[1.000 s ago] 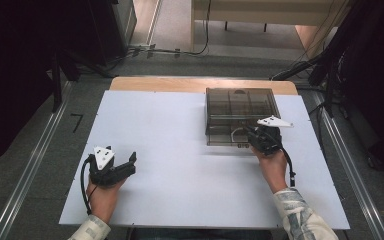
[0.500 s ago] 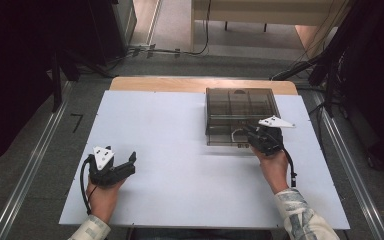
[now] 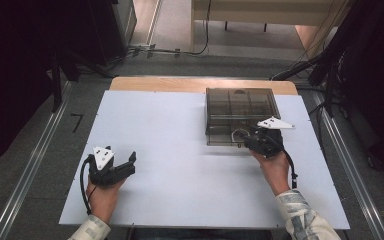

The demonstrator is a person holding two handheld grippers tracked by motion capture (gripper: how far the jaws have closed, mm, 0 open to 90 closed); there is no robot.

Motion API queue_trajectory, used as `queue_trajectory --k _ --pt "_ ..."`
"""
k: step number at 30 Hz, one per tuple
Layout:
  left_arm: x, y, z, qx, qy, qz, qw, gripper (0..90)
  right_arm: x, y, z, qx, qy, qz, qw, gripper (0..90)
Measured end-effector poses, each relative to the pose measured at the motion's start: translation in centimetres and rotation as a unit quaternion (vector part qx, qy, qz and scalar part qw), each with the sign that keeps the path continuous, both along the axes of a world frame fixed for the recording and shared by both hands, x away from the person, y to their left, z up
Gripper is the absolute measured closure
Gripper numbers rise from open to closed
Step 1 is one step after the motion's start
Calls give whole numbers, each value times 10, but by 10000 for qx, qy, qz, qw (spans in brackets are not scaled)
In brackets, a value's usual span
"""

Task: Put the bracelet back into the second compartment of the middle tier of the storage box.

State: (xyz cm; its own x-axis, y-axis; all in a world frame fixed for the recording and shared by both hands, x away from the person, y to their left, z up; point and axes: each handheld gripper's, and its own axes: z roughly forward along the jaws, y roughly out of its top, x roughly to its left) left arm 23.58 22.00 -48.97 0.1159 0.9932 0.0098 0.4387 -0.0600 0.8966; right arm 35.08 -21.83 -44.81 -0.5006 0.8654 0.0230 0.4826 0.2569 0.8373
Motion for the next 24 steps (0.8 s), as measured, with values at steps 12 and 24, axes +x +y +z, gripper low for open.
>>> queue_trajectory --k 12,24 --pt "0 0 0 -6 -2 -2 10000 161 -4 -2 2 -29 20 -44 10000 331" --pt "0 0 0 -10 -8 -6 10000 161 -14 -7 9 -95 45 23 9999 255"
